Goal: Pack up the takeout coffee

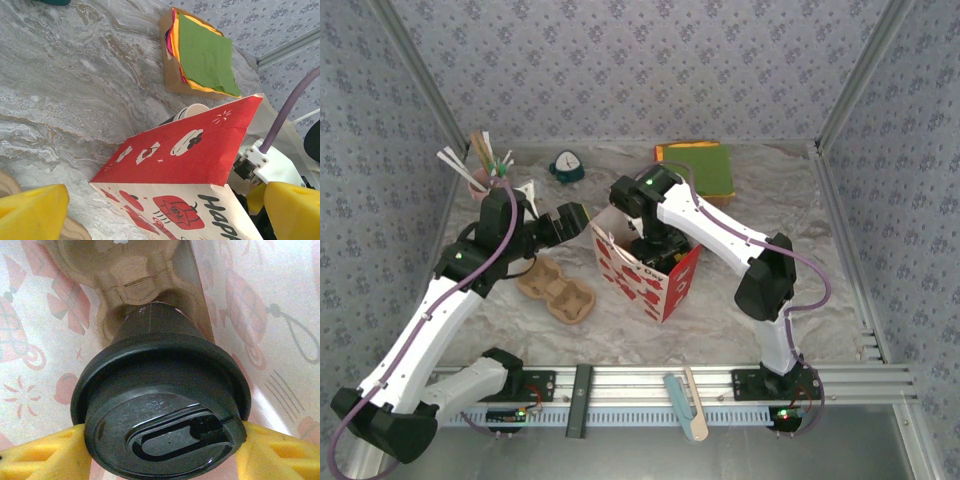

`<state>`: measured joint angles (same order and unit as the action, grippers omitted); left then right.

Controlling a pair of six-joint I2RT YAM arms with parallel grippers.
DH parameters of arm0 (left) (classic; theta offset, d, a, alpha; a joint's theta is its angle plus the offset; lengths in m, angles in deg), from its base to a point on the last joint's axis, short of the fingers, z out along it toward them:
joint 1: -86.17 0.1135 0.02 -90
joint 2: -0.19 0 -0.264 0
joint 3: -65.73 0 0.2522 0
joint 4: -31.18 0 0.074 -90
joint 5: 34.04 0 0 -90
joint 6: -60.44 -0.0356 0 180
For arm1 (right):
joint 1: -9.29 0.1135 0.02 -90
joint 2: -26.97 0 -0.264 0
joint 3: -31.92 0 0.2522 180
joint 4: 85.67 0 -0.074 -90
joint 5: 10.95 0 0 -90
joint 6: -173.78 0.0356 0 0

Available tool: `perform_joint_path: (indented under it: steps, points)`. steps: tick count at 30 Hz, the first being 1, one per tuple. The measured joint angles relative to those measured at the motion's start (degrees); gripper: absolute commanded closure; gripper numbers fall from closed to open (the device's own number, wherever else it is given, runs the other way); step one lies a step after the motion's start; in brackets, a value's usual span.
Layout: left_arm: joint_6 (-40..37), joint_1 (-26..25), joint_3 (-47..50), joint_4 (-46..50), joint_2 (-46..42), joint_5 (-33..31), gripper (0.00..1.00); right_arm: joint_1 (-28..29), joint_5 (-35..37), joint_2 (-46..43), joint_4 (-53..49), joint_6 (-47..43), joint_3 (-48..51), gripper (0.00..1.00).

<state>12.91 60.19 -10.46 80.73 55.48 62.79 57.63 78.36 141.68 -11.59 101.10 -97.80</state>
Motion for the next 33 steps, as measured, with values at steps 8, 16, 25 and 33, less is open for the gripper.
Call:
perform_joint_path:
  steps: [8, 16, 25, 33]
  points:
    - [0.0, 0.0, 0.0, 0.0, 0.0, 0.0, 0.0, 0.0, 0.0, 0.0, 0.0, 0.0, 0.0, 0.31]
    - [0.0, 0.0, 0.0, 0.0, 0.1, 0.2, 0.0, -0.1, 0.0, 0.0, 0.0, 0.0, 0.0, 0.31]
    - [-0.5, 0.1, 0.0, 0.0, 0.7, 1.5, 0.0, -0.3, 0.0, 0.0, 0.0, 0.0, 0.0, 0.31]
    - [-1.6, 0.1, 0.0, 1.6, 0.9, 3.3, 0.0, -0.3, 0.0, 0.0, 0.0, 0.0, 0.0, 0.31]
